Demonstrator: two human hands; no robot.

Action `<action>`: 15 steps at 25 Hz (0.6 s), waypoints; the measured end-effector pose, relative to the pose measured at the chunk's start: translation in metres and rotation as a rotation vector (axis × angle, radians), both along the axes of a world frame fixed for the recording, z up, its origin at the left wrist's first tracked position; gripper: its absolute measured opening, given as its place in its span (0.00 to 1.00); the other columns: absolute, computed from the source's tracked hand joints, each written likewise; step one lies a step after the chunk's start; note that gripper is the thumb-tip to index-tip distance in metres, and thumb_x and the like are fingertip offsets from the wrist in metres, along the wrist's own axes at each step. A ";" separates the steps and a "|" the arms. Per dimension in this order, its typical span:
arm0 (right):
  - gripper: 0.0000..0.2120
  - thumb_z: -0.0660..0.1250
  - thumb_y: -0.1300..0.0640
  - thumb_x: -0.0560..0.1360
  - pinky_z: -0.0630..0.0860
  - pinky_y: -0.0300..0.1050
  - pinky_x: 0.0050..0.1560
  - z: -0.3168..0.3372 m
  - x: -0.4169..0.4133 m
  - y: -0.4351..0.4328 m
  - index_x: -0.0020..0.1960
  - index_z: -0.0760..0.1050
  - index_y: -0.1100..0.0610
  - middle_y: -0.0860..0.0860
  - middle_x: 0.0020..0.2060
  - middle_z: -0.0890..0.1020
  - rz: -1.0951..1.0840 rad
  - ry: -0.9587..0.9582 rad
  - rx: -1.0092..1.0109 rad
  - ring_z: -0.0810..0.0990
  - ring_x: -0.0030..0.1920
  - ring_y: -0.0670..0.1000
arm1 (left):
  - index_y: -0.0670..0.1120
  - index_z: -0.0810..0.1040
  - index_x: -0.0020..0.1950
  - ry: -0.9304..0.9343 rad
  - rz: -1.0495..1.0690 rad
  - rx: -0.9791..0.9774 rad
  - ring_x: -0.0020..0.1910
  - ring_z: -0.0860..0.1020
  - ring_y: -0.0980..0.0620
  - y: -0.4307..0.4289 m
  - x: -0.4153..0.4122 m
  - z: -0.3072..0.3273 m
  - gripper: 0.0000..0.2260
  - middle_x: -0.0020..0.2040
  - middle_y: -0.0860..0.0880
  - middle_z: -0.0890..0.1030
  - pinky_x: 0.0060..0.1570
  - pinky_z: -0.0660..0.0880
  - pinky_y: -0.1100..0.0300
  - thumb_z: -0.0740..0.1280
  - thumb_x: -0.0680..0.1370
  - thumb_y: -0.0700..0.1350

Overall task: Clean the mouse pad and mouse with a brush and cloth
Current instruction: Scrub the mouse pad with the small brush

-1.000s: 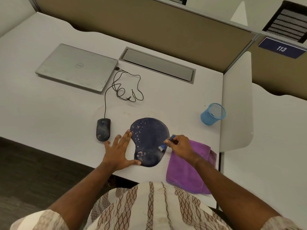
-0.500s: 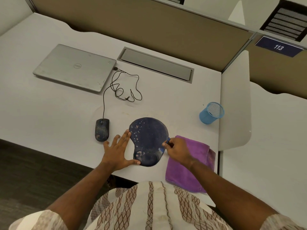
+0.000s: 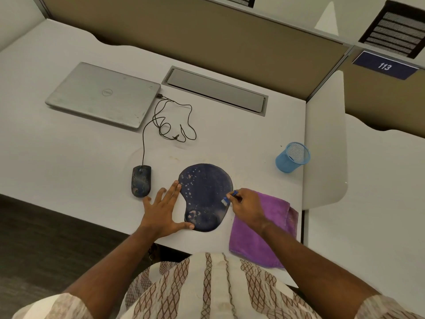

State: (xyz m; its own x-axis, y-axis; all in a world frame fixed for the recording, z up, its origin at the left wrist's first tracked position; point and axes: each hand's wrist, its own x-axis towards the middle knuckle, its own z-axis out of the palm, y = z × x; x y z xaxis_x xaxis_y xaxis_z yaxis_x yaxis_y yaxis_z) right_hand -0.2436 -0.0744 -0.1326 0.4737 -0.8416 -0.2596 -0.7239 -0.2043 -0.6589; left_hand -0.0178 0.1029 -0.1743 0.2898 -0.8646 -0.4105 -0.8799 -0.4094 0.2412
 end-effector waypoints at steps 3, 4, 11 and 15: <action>0.13 0.68 0.52 0.78 0.71 0.35 0.30 -0.003 -0.004 0.011 0.36 0.78 0.54 0.46 0.29 0.78 0.174 0.054 0.101 0.75 0.29 0.44 | 0.56 0.29 0.78 0.003 0.004 -0.006 0.81 0.46 0.45 0.001 0.000 0.001 0.59 0.80 0.57 0.32 0.72 0.52 0.31 0.49 0.60 0.86; 0.12 0.68 0.52 0.78 0.74 0.38 0.32 -0.003 -0.005 0.014 0.38 0.79 0.56 0.48 0.31 0.80 0.231 0.074 0.132 0.77 0.31 0.46 | 0.56 0.29 0.78 0.002 0.004 -0.004 0.81 0.46 0.45 0.001 0.000 0.001 0.59 0.79 0.57 0.32 0.72 0.52 0.31 0.49 0.60 0.86; 0.10 0.67 0.51 0.78 0.74 0.36 0.37 0.005 0.002 0.003 0.44 0.82 0.55 0.48 0.37 0.82 0.326 0.039 0.032 0.79 0.37 0.46 | 0.56 0.29 0.78 -0.001 0.002 -0.004 0.81 0.45 0.45 0.000 0.000 0.000 0.59 0.79 0.57 0.32 0.72 0.52 0.32 0.50 0.60 0.86; 0.12 0.66 0.53 0.77 0.75 0.45 0.36 0.013 0.005 -0.016 0.39 0.79 0.58 0.48 0.31 0.79 0.476 0.239 0.079 0.77 0.32 0.48 | 0.57 0.28 0.77 0.001 0.010 -0.006 0.81 0.45 0.45 0.000 0.000 -0.001 0.59 0.79 0.58 0.31 0.72 0.52 0.32 0.49 0.59 0.87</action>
